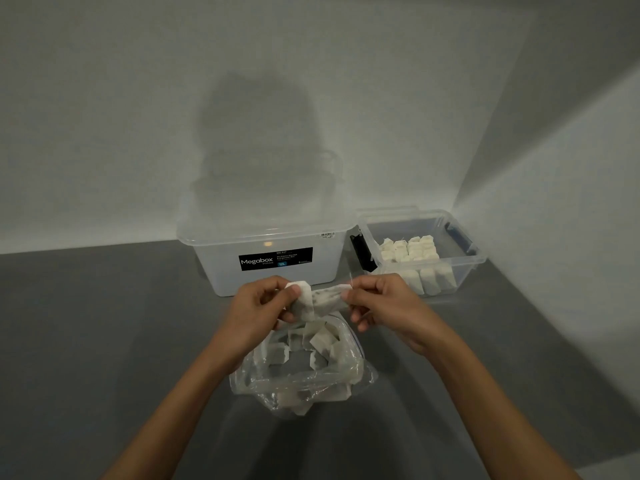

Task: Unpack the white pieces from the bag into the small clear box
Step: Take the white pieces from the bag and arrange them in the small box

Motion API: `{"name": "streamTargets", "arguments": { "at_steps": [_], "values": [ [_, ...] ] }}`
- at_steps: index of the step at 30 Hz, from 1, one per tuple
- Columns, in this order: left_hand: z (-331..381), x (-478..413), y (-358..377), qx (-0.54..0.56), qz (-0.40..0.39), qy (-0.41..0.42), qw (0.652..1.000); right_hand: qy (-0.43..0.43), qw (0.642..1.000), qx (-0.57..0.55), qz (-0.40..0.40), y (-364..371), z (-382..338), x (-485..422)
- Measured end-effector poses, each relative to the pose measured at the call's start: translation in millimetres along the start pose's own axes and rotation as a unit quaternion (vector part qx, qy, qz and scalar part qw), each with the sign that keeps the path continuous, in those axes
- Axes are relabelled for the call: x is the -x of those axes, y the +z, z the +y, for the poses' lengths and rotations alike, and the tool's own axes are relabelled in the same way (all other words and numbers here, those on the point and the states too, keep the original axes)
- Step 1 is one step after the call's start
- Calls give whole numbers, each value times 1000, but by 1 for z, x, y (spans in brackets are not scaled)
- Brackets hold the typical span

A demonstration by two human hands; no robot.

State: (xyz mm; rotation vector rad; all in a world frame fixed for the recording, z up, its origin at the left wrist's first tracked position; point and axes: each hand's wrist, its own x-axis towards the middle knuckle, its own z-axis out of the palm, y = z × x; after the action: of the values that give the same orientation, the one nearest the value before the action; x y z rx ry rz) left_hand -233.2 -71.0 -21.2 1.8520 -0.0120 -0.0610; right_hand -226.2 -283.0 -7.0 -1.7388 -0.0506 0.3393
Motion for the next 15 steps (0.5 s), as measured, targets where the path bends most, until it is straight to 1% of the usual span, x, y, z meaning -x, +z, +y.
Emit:
{"name": "streamTargets", "arguments": {
  "at_steps": [2, 3, 6, 8, 11, 15],
  "values": [
    [0, -2, -2, -80, 15, 21, 996, 5, 1000, -3, -3, -3, -2, -1],
    [1, -3, -3, -98, 16, 26, 995, 4, 1000, 9, -4, -5, -4, -2],
    [8, -4, -8, -119, 6, 45, 992, -16, 997, 74, 2, -10, -12, -4],
    [11, -6, -11, -137, 18, 68, 988, -40, 989, 140, 22, -12, -20, -7],
    [15, -9, -15, -146, 31, 73, 986, -85, 961, 261, 44, -16, -36, -11],
    [25, -15, -15, -171, -8, 86, 982, -118, 923, 361, 64, -28, -56, -18]
  ]
}}
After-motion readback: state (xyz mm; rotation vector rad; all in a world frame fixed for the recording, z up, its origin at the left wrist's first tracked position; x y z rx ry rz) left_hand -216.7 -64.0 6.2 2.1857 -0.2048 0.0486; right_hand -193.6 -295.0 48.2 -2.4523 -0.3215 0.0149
